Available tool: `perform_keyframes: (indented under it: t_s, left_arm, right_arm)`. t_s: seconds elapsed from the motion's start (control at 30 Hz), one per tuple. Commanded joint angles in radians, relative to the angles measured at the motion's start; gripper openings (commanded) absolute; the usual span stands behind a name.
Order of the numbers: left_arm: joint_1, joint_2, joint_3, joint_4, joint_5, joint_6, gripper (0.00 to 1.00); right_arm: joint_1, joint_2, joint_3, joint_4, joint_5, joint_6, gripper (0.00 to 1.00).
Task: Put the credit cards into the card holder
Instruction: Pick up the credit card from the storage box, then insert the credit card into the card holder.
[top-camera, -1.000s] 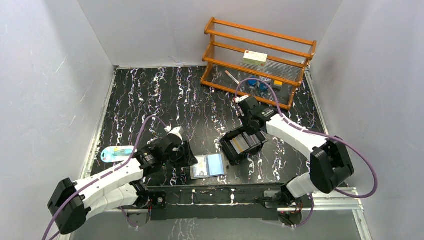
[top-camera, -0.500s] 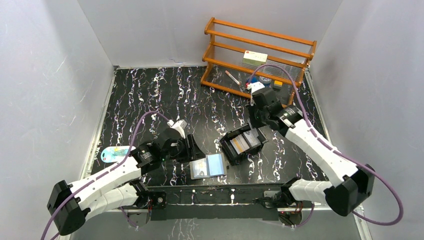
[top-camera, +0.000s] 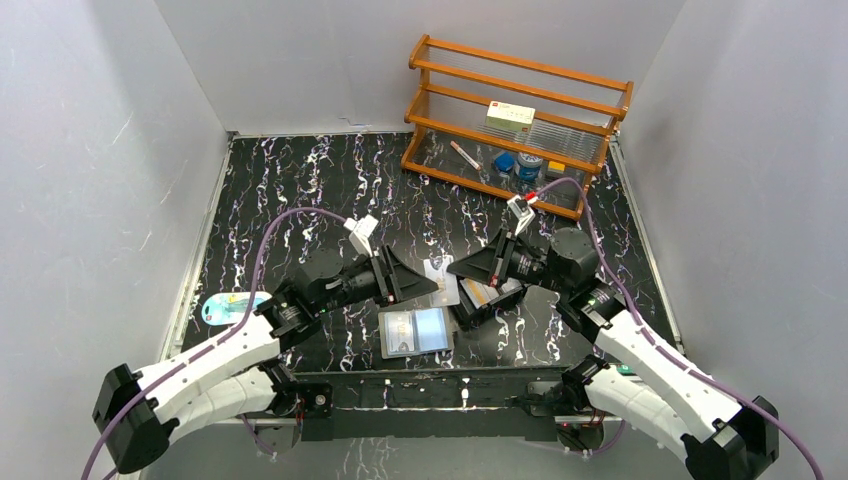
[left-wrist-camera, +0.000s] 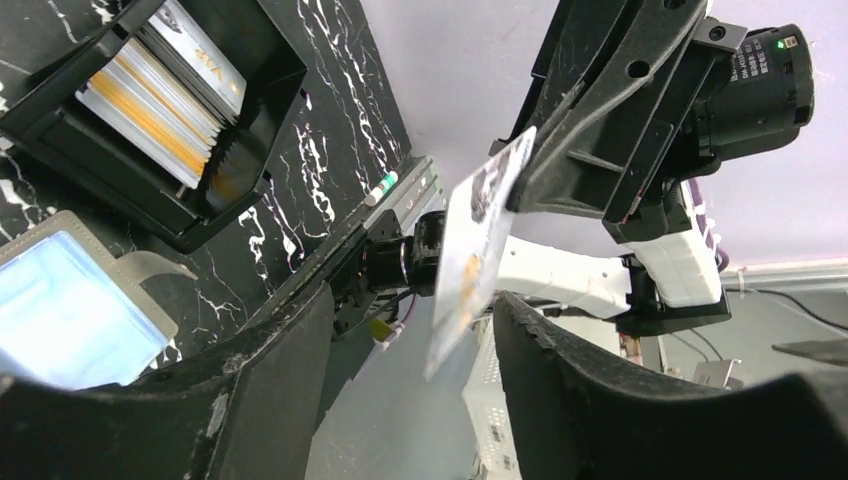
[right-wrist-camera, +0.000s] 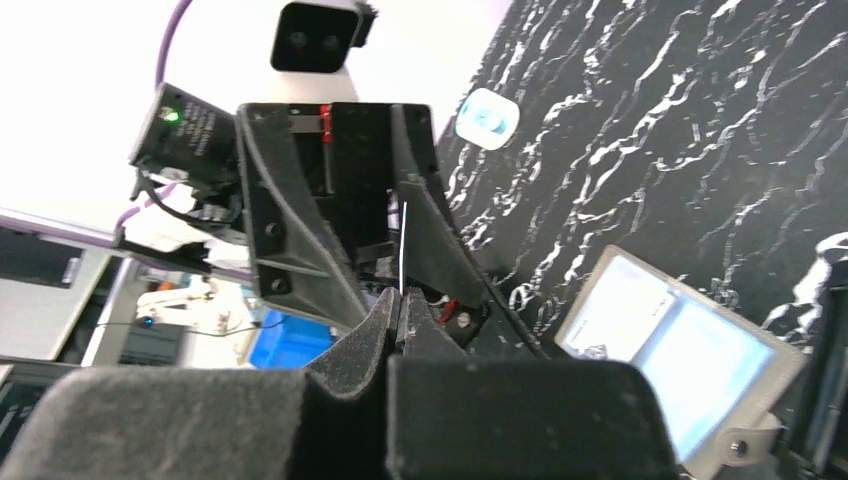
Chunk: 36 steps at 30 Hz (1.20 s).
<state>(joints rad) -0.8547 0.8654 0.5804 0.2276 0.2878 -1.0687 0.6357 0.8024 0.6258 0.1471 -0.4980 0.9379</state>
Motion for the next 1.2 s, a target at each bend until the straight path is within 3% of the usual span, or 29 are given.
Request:
perform_keyframes:
  t_s: [0.0,0.03,0.1,0.17,0.27,0.37,0.6,0.9,1.17]
  left_arm:
    - [0.000,0.047,-0.006,0.161,0.072,-0.038,0.54]
    - [-0.001,0.052,-0.011,0.178,0.077,-0.045,0.48]
    - [-0.001,0.061,-0.018,0.212,0.087,-0.058,0.18]
    - [0.000,0.063,-0.027,0.226,0.088,-0.067,0.01]
    - [-0.001,0.053,-0.033,0.171,0.066,-0.060,0.00]
    - [-0.001,0.043,-0.016,0.007,0.008,-0.020,0.00]
    - [-0.001,0.050,-0.035,-0.296,-0.112,0.021,0.00]
    - [0.007,0.150,-0.113,-0.313,-0.103,0.026,0.00]
    - [0.033,0.213,-0.182,-0.220,-0.038,0.016,0.00]
  right_arm:
    - [0.011,-0.028,-0.031,0.174,-0.040,0.100,0.00]
    - [0.011,-0.028,-0.034,0.174,-0.041,0.101,0.00]
    - [0.013,-0.030,-0.041,0.167,-0.039,0.099,0.00]
    - [0.012,-0.034,-0.044,0.138,-0.024,0.085,0.01]
    - [0.013,-0.037,-0.026,0.035,0.026,0.040,0.23]
    - [0.012,-0.033,0.006,-0.084,0.085,-0.006,0.31]
    - [0.017,0.083,0.071,-0.321,0.186,-0.037,0.32]
    - [0.183,0.251,0.121,-0.482,0.420,-0.065,0.33]
    - [0.366,0.430,0.157,-0.496,0.574,-0.054,0.33]
